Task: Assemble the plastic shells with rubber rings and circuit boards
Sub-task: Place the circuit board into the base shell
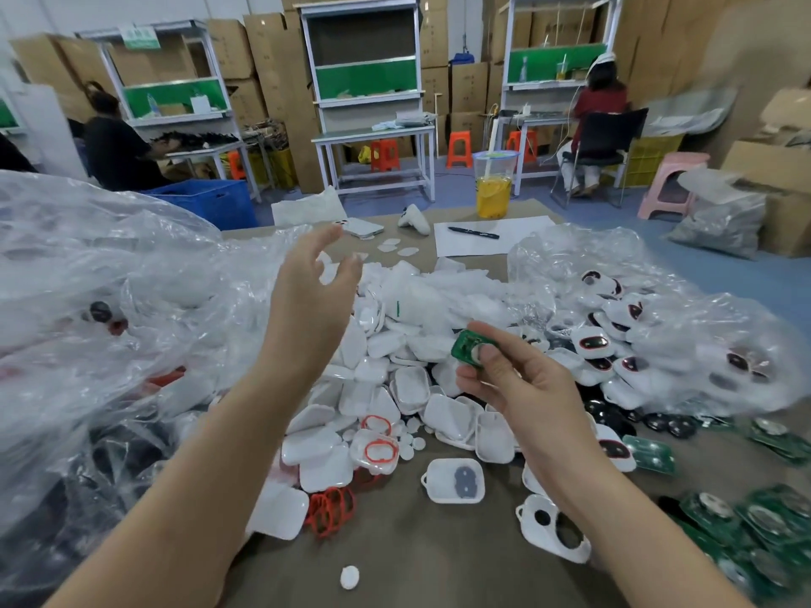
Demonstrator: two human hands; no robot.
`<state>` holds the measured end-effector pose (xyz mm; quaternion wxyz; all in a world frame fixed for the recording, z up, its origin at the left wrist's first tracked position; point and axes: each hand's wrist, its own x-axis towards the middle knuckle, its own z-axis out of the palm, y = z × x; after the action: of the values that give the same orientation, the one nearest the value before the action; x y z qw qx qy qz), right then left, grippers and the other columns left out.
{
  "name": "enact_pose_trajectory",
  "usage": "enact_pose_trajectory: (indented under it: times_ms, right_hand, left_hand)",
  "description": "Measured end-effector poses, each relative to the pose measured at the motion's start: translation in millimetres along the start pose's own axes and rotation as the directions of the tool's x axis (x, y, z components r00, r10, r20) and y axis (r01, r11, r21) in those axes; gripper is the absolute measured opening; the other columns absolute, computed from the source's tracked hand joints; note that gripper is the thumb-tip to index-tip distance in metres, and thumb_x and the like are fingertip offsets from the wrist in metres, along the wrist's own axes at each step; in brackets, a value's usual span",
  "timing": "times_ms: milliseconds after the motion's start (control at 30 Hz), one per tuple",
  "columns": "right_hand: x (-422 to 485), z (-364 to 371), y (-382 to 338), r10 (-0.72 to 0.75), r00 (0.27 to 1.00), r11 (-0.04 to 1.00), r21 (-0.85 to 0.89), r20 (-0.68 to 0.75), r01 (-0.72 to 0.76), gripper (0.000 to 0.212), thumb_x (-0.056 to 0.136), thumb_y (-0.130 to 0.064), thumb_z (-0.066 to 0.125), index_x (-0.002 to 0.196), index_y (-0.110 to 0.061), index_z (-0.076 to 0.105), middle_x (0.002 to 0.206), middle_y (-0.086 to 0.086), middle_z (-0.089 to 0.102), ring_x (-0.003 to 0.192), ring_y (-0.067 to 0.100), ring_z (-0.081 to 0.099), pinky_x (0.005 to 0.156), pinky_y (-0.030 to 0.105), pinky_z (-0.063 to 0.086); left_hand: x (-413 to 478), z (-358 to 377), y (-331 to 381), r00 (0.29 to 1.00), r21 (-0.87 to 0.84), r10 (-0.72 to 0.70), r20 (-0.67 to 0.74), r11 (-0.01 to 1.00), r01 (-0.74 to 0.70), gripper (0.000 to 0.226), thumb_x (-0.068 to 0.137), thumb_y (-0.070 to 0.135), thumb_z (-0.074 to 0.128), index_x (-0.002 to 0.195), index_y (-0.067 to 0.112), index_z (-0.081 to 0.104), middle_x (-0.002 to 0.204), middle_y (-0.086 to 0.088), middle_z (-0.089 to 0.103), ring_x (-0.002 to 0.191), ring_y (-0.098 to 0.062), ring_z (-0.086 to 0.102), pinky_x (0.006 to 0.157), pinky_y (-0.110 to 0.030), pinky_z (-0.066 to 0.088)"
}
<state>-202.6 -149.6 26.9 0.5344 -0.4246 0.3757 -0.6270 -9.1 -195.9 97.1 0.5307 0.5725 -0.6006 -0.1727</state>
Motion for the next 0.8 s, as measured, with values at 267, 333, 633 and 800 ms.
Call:
enact_pose_trajectory:
  times_ms: [267, 333, 633, 800]
  right_hand:
    - [-3.7, -0.3, -3.1, 0.007, 0.990, 0.995, -0.096, 0.140, 0.007, 0.022, 0.077, -0.030, 0.075, 0.099, -0.029, 0.080, 0.088, 0.001, 0.077, 0.071, 0.012, 0.068, 0.063, 0.020, 0.054]
    - [-4.9, -0.8, -2.0, -0.002, 0.983, 0.990, -0.139, 0.184, 0.027, 0.025, 0.075, -0.033, 0.075, 0.099, -0.031, 0.080, 0.089, 0.003, 0.077, 0.070, 0.011, 0.067, 0.065, 0.019, 0.054]
    - [-8.0, -3.1, -1.0, 0.047, 0.950, 0.991, -0.137, 0.310, -0.005, 0.029, 0.077, -0.035, 0.072, 0.104, -0.027, 0.079, 0.096, 0.005, 0.077, 0.072, 0.012, 0.068, 0.071, 0.020, 0.055]
    - [-6.9, -2.4, -0.5, 0.098, 0.934, 0.995, -0.058, 0.345, -0.084, 0.026, 0.081, -0.031, 0.067, 0.103, -0.027, 0.080, 0.097, 0.003, 0.076, 0.075, 0.011, 0.066, 0.073, 0.019, 0.054]
  left_hand:
    - [-93.6, 22.0, -26.0, 0.979, -0.472, -0.081, 0.186, 0.866, 0.162, 0.024, 0.095, 0.035, 0.058, 0.106, 0.021, 0.074, 0.091, 0.000, 0.075, 0.085, -0.017, 0.072, 0.074, -0.025, 0.058]
    - [-99.0, 28.4, -29.1, 0.951, -0.541, -0.129, 0.281, 0.797, 0.268, 0.031, 0.089, 0.040, 0.060, 0.098, 0.017, 0.078, 0.084, -0.005, 0.073, 0.077, -0.018, 0.069, 0.069, -0.024, 0.057]
    - [-103.7, 25.1, -35.5, 0.902, -0.612, -0.123, 0.414, 0.695, 0.376, 0.030, 0.087, 0.038, 0.066, 0.092, 0.012, 0.078, 0.081, -0.007, 0.069, 0.070, -0.014, 0.061, 0.067, -0.027, 0.053]
    - [-102.1, 23.8, -37.4, 0.900, -0.603, -0.148, 0.411, 0.696, 0.389, 0.034, 0.089, 0.041, 0.067, 0.095, 0.009, 0.077, 0.081, -0.008, 0.066, 0.068, -0.017, 0.060, 0.068, -0.027, 0.052]
